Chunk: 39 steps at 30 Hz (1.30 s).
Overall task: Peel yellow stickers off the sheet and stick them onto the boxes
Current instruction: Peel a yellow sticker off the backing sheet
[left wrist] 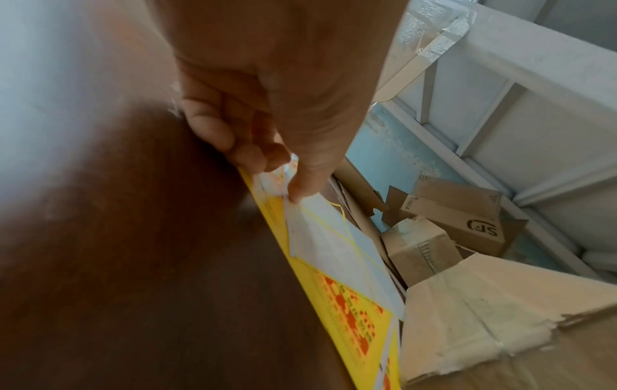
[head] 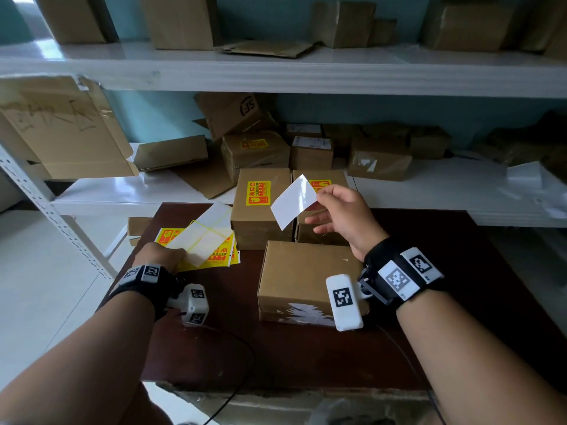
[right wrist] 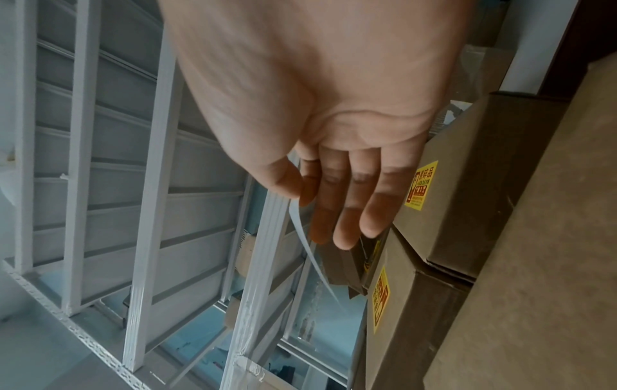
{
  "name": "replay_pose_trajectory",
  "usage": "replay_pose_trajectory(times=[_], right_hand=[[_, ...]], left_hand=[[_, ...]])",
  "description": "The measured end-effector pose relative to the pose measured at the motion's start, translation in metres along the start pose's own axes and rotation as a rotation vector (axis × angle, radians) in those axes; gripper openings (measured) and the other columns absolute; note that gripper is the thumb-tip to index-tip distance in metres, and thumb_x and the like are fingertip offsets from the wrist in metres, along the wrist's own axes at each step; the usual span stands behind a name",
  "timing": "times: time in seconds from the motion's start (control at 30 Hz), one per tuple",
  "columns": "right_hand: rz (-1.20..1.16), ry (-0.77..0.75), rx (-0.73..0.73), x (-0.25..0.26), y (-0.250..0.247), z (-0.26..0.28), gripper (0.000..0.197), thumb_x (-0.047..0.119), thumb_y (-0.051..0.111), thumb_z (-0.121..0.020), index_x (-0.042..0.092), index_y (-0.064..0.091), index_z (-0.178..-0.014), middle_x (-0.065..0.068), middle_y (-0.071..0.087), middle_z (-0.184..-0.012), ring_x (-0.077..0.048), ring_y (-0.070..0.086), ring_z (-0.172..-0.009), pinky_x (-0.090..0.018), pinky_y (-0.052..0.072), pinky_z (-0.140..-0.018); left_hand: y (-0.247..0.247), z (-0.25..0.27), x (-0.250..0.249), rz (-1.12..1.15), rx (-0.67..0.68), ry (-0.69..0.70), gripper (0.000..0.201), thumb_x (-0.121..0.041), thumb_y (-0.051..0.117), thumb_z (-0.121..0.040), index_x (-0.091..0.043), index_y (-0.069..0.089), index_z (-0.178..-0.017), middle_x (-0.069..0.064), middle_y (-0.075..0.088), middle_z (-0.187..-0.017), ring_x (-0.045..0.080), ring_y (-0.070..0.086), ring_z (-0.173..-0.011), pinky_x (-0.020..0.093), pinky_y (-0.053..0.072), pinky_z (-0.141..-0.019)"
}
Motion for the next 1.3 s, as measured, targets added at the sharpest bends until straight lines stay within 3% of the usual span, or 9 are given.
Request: replay_pose_trajectory(times=[0.27, 0.37, 0.47, 0.53, 0.63, 0.77, 0.9, 1.07, 1.3], right_hand=[[-0.02, 0.01, 0.004, 0.001, 0.006, 0.002, 0.014, 0.019, 0.05, -0.104, 0.016, 0.062, -0.099, -0.009, 0.074, -0.098, -0.016, 0.072, -0.072, -0.029, 0.056, -0.063], [-0.014, 0.008, 0.001, 0.001, 0.007, 0.003, 0.014, 0.02, 0.05, -0.104, 0.017, 0.063, -0.097, -0.009, 0.074, -0.1, -0.017, 0.072, -0.073, -0.03, 0.057, -0.064], [-0.027, 0.006, -0.002, 0.001, 0.008, 0.003, 0.015, 0.019, 0.05, -0.103, 0.015, 0.062, -0.097, -0.012, 0.073, -0.102, -0.017, 0.072, -0.072, -0.03, 0.056, -0.062], [-0.049, 0.012, -0.003, 0.002, 0.008, 0.004, 0.014, 0.018, 0.05, -0.103, 0.012, 0.061, -0.099, -0.012, 0.071, -0.102, -0.016, 0.072, -0.07, -0.028, 0.056, -0.06], [-0.075, 0.018, -0.015, 0.001, 0.006, 0.004, 0.012, 0.019, 0.051, -0.103, 0.013, 0.061, -0.099, -0.012, 0.069, -0.102, -0.019, 0.073, -0.074, -0.026, 0.057, -0.059], [-0.091, 0.028, -0.022, -0.002, 0.005, 0.006, 0.012, 0.02, 0.052, -0.102, 0.014, 0.062, -0.098, -0.015, 0.071, -0.106, -0.025, 0.072, -0.079, -0.031, 0.058, -0.063], [-0.129, 0.035, 0.001, -0.002, 0.006, 0.007, 0.011, 0.018, 0.052, -0.102, 0.014, 0.062, -0.097, -0.012, 0.069, -0.103, -0.021, 0.072, -0.074, -0.033, 0.058, -0.066], [-0.192, 0.067, 0.018, -0.001, 0.002, 0.008, 0.012, 0.017, 0.05, -0.103, 0.013, 0.06, -0.098, -0.014, 0.07, -0.105, -0.021, 0.072, -0.073, -0.034, 0.058, -0.061], [-0.191, 0.075, 0.0, -0.003, -0.008, 0.01, 0.011, 0.022, 0.051, -0.103, 0.017, 0.061, -0.099, -0.011, 0.075, -0.106, -0.02, 0.069, -0.073, -0.028, 0.054, -0.055]], left_hand=[[-0.016, 0.021, -0.023, 0.051, -0.034, 0.219, 0.031, -0.04, 0.066, -0.076, -0.01, 0.066, -0.072, 0.015, 0.068, -0.07, 0.035, 0.067, -0.072, 0.039, 0.055, -0.07], [-0.027, 0.055, -0.061, 0.076, -0.139, 0.477, 0.039, -0.045, 0.059, -0.08, -0.008, 0.066, -0.07, 0.009, 0.066, -0.068, 0.032, 0.064, -0.075, 0.037, 0.048, -0.065], [-0.035, 0.107, -0.098, 0.215, -0.202, 0.725, 0.03, -0.042, 0.066, -0.086, -0.016, 0.063, -0.072, -0.003, 0.064, -0.066, 0.013, 0.059, -0.068, 0.031, 0.046, -0.062], [-0.035, 0.15, -0.115, 0.245, -0.119, 0.925, 0.023, -0.037, 0.072, -0.086, -0.021, 0.061, -0.073, -0.006, 0.06, -0.065, 0.005, 0.055, -0.062, 0.025, 0.044, -0.059], [-0.022, 0.191, -0.128, 0.168, 0.042, 1.129, 0.028, -0.041, 0.081, -0.076, -0.024, 0.062, -0.088, -0.008, 0.062, -0.08, 0.011, 0.06, -0.076, 0.03, 0.05, -0.066], [0.009, 0.202, -0.135, 0.109, 0.016, 1.157, 0.048, -0.048, 0.083, -0.069, -0.029, 0.052, -0.1, -0.014, 0.055, -0.097, 0.009, 0.054, -0.084, 0.032, 0.05, -0.07], [0.024, 0.201, -0.139, 0.069, -0.116, 1.171, 0.04, -0.036, 0.077, -0.075, -0.025, 0.052, -0.104, -0.011, 0.058, -0.102, 0.015, 0.055, -0.088, 0.038, 0.052, -0.067], [0.017, 0.201, -0.143, -0.005, -0.251, 1.235, 0.03, -0.018, 0.071, -0.078, -0.02, 0.056, -0.104, -0.006, 0.065, -0.101, 0.023, 0.056, -0.093, 0.038, 0.049, -0.068], [0.009, 0.202, -0.148, 0.196, -0.222, 1.159, 0.022, -0.003, 0.065, -0.079, -0.019, 0.059, -0.093, -0.007, 0.063, -0.085, 0.019, 0.059, -0.078, 0.036, 0.05, -0.065]])
Point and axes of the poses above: each hand's wrist, its own z-axis away from the middle knuckle, its own y-axis out of the palm, x = y × z, the point moved 2 cm from there along -z, towards the middle knuckle
